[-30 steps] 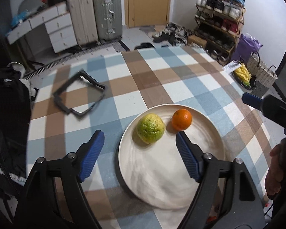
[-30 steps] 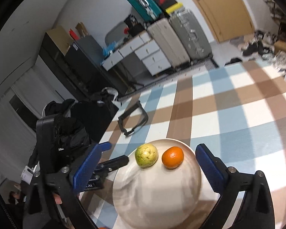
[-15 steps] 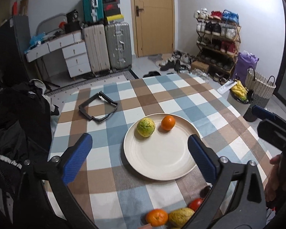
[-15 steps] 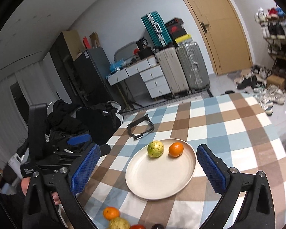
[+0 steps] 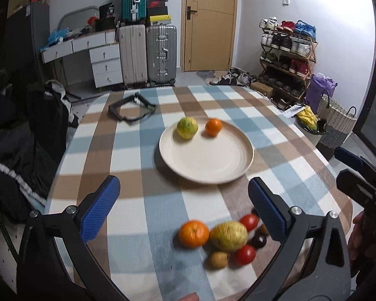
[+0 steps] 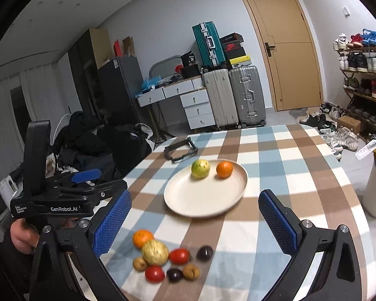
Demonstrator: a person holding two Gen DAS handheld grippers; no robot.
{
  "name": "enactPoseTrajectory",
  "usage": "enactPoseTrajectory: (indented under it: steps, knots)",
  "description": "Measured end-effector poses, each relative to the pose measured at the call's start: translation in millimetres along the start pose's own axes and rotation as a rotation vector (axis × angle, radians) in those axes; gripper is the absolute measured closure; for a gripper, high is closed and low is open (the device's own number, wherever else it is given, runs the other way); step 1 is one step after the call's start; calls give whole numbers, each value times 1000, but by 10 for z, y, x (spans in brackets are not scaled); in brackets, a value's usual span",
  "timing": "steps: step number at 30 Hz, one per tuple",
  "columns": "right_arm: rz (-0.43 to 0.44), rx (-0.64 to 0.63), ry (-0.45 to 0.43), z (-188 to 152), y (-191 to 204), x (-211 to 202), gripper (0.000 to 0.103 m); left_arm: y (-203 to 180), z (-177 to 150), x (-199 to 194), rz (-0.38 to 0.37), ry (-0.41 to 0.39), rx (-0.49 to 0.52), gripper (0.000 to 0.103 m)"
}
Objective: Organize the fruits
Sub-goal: 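Withdraw both tools from the plate back toward the remaining fruits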
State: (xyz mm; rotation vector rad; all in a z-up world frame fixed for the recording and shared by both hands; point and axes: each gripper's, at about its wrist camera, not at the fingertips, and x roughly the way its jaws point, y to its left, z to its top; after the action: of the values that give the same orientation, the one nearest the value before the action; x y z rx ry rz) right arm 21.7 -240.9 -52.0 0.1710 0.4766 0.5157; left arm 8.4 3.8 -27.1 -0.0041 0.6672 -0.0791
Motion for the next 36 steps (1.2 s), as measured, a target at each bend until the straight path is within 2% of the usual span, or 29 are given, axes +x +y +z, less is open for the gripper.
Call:
enactPoseTrajectory:
  steps: [8,11,17,20,23,26,31,36]
  knots:
    - [13,-17,98,-416,138,17,0,133,-394,109,-4,59,-50,1]
    - [17,-46,156,-592,235,99,0,143,-546,213,-38,105,-53,1]
    - [11,-52,211,-864,297,167,0,77,-816,393,-101,182,-30,1]
    - [7,-39,226,-918,280,165,0,41,-908,489,-163,223,-20,2]
    - [-1,-35,236,-942,262,153,0,16,-952,547,-190,228,-19,4]
    - [-5,-30,237,-958,242,139,0,36,-952,583,-227,228,-36,11]
    - [-9,-33,241,-959,246,128,0,68,-949,647,-285,251,-60,37]
    - [-12,-34,244,-973,248,129,0,89,-976,681,-336,265,-75,58]
